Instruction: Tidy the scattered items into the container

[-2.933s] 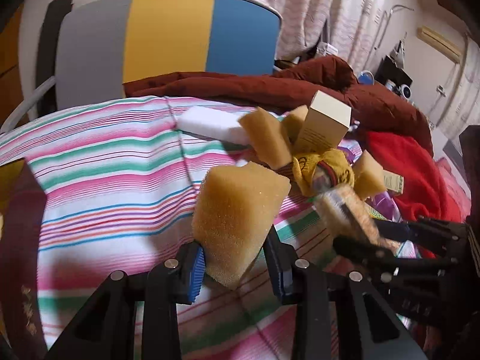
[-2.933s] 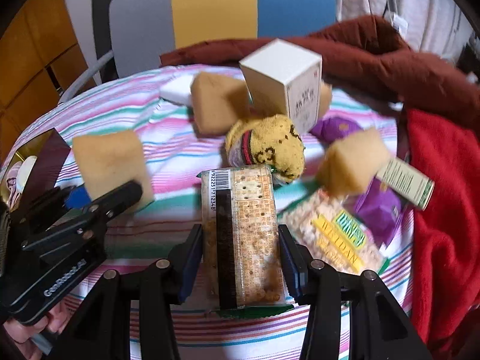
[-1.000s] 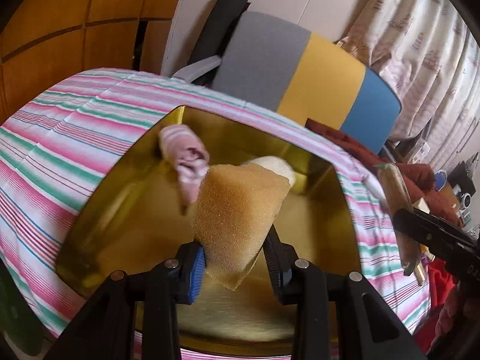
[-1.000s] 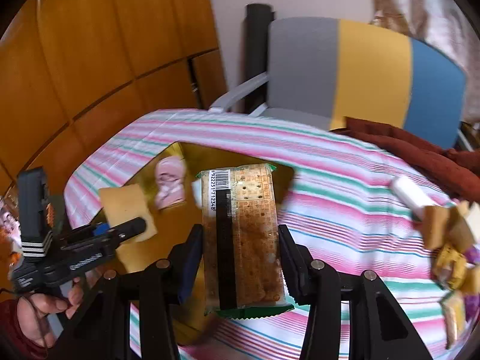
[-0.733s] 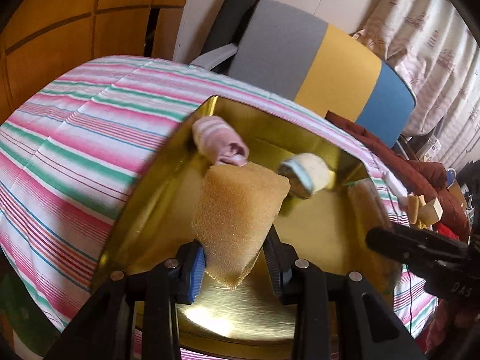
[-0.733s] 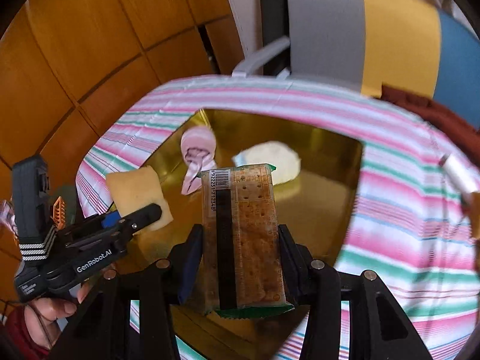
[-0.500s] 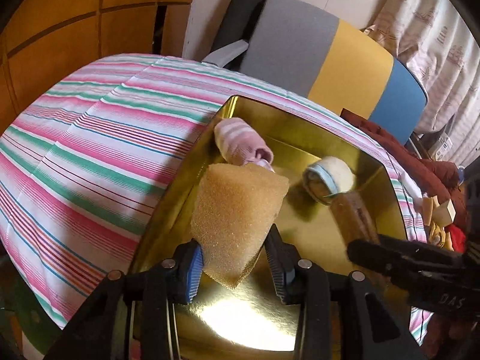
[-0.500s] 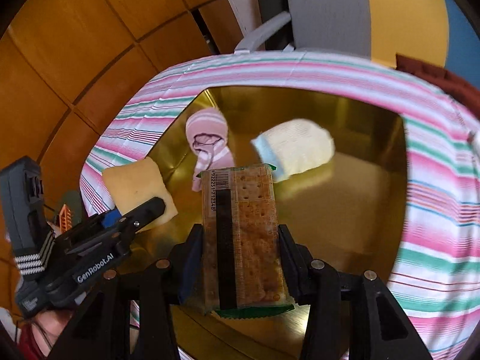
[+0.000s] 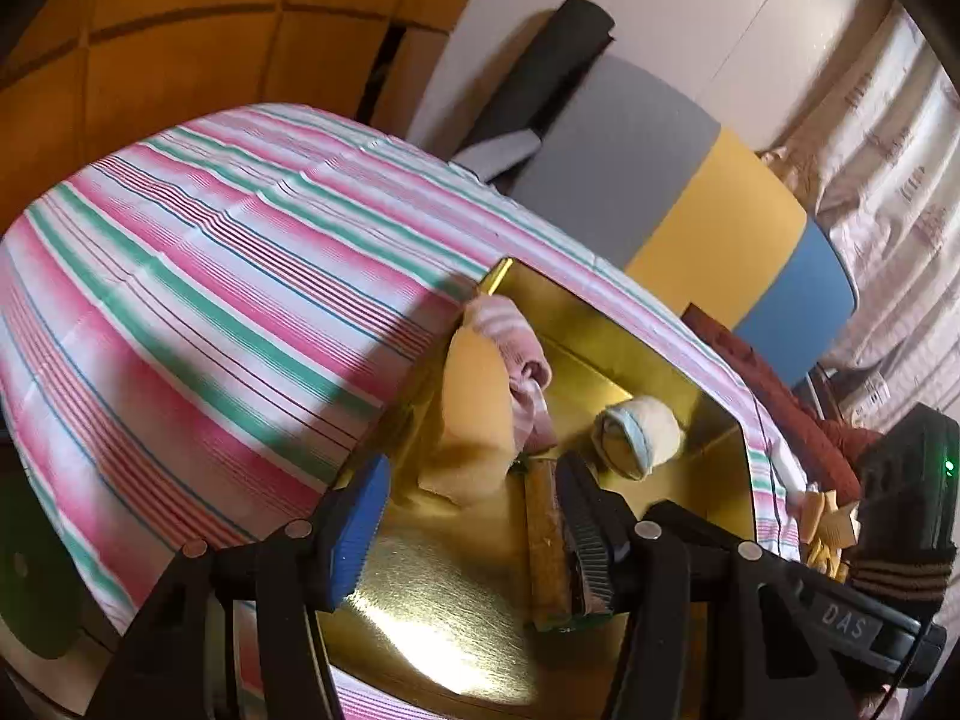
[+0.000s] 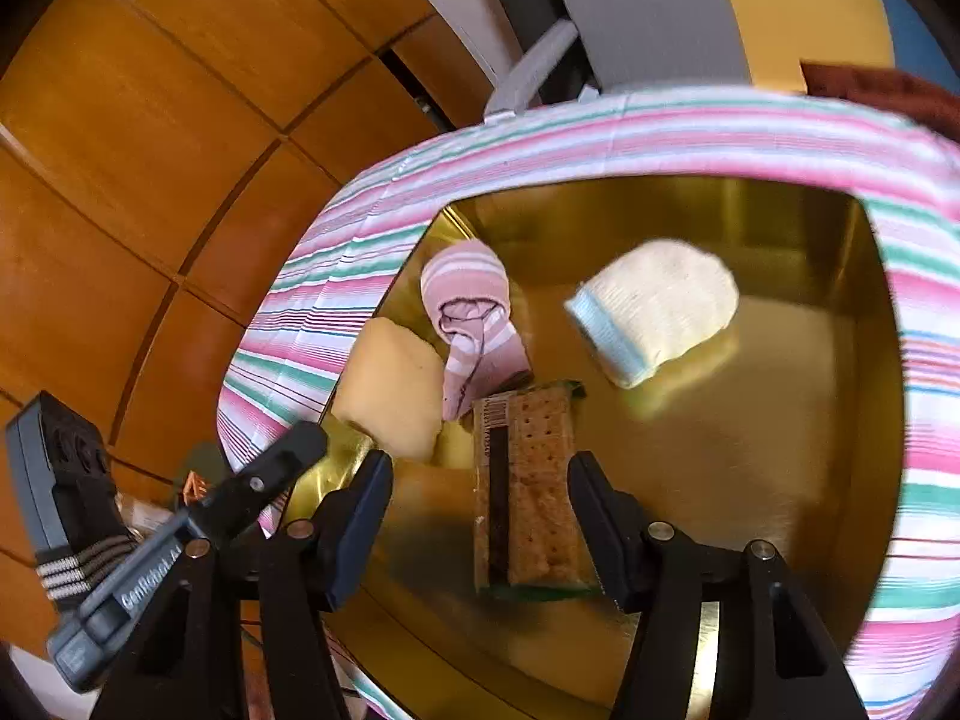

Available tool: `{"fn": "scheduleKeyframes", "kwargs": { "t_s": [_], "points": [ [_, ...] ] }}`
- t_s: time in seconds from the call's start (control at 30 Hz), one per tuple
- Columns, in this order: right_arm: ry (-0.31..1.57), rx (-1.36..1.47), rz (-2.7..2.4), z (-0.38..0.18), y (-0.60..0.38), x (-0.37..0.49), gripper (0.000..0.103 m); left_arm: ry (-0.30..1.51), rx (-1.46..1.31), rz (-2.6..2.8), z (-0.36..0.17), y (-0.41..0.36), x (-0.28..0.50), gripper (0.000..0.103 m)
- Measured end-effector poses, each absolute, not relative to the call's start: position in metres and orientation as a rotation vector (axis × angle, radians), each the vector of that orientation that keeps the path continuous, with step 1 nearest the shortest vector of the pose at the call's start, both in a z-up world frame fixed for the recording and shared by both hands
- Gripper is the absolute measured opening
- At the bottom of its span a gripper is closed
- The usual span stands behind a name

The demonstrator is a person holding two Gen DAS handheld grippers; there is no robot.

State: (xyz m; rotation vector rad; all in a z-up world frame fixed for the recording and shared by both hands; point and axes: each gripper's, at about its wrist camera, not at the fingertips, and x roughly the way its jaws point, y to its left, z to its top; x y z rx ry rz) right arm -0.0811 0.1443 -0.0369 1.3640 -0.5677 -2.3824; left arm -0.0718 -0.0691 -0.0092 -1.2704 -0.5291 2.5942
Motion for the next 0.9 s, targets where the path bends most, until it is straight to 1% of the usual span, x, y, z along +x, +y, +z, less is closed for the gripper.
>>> {"fn": "scheduleKeyframes", "kwargs": {
  "t_s": [0.13, 0.2, 0.27, 0.43, 0.67, 0.9],
  "points": [
    [-0.515, 1.312, -2.418, -0.021, 0.154, -0.067, 0.062, -0.553, -1.268, 2.595, -0.008, -0.067, -0.067, 0.058],
    [-0.490, 1.278, -2.443, -0.012, 0.159, -0.058, 0.065, -0.566, -1.269, 2.572, -0.008, -0.061, -0.063, 0.058],
    [-0.462, 1.245, -2.471, -0.003, 0.166, -0.048, 0.070, -0.563, -1.270, 2.553, -0.007, -0.054, -0.060, 0.058],
    [-0.387, 1.187, -2.549, 0.015, 0.190, -0.025, 0.071, -0.530, -1.277, 2.481, -0.007, -0.027, -0.051, 0.058],
    [-0.322, 1.206, -2.672, 0.021, 0.250, 0.005, 0.073, -0.418, -1.249, 2.373, -0.003, 0.026, -0.036, 0.058],
    [-0.352, 1.304, -2.774, 0.006, 0.321, 0.027, 0.073, -0.304, -1.214, 2.278, 0.009, 0.082, -0.021, 0.058]
  ]
}}
